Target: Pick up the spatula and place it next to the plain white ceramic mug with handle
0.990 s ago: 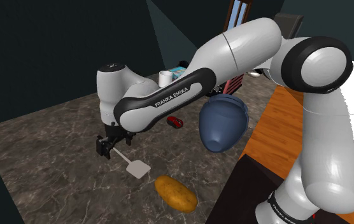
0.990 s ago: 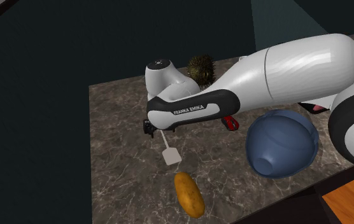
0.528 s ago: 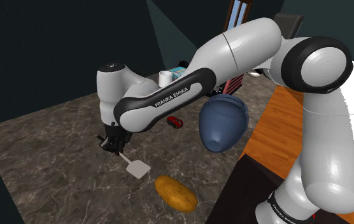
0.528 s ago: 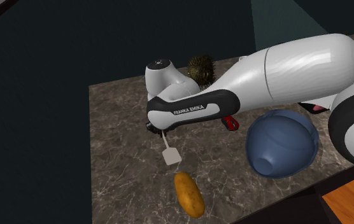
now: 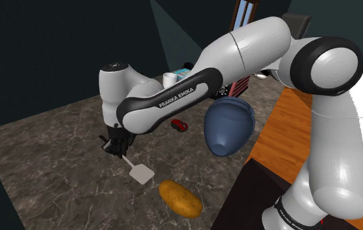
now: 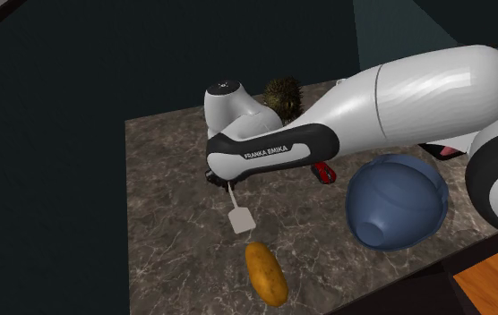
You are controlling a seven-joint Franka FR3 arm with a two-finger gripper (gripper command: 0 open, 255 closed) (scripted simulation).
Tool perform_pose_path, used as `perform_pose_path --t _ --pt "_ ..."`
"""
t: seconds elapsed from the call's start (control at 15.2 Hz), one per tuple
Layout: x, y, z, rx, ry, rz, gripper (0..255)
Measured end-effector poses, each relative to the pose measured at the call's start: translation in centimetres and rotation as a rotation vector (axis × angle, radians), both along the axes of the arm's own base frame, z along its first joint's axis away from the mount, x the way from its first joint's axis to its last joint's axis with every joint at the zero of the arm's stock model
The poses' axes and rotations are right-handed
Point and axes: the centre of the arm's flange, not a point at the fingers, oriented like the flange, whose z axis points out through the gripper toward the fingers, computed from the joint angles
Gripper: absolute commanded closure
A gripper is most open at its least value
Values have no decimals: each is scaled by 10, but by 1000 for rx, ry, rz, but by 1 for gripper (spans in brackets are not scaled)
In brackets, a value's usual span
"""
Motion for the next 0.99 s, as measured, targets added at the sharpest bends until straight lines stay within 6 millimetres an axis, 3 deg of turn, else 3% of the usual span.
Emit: perform_pose_path --t 0.99 --pt "0 2 77 0 0 0 255"
